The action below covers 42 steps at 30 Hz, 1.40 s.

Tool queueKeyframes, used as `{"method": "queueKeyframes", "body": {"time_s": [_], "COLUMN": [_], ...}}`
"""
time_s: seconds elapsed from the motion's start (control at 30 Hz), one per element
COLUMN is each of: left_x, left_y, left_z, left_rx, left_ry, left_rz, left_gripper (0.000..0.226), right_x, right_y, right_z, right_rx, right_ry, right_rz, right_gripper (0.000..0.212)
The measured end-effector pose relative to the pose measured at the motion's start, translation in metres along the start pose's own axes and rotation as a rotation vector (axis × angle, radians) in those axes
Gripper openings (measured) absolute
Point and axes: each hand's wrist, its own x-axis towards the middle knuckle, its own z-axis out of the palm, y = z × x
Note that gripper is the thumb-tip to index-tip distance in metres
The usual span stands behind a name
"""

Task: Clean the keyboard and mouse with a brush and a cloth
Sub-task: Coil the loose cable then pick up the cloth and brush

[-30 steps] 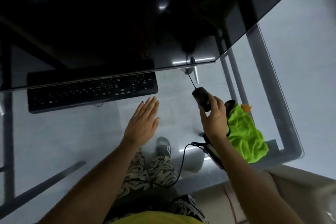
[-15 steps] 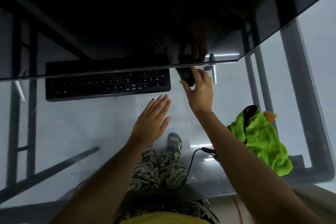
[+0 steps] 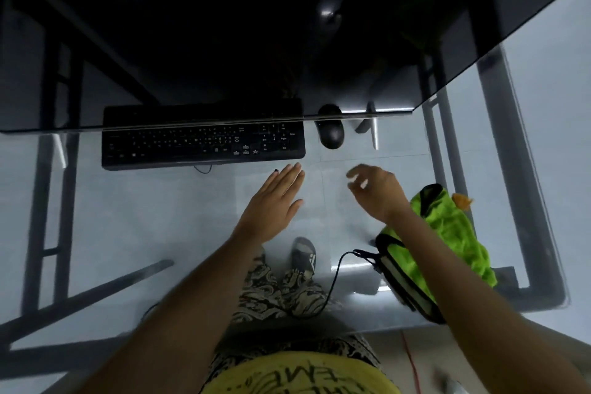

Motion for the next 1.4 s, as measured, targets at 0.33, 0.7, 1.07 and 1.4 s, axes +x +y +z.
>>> {"method": "queueKeyframes", "body": {"time_s": [0.33,0.7,1.07,1.4], "left_x": [-0.016,-0.043,-0.064,-0.084], "left_y": [-0.003,0.016,-0.011,0.007], "left_z": [-0.061,-0.111,-0.2,-0.304], "left_rx": [-0.102,-0.69,-0.611,-2.289], "left_ry": [-0.059,0.253,0.475,0.374], "left_rz": [-0.176,-0.375,-0.309,-0.254], "left_gripper": [0.063,0.037,0.043,0.028], "right_x": [-0.076,-0.031,-0.026,-0.053], "right_y": [-0.019,-0.115,-0.198,-0.259], "right_z": [0.014,-0.008,-0.056,-0.088], "right_rx": [-0.36,0.427,0.896,0.851], "right_ry": [-0.648,-0.334,-0.487,-0.127], "right_rz": [-0.183,-0.022,-0.134,-0.323], "right_gripper": [0.023,0.004,0.006,0.016]}}
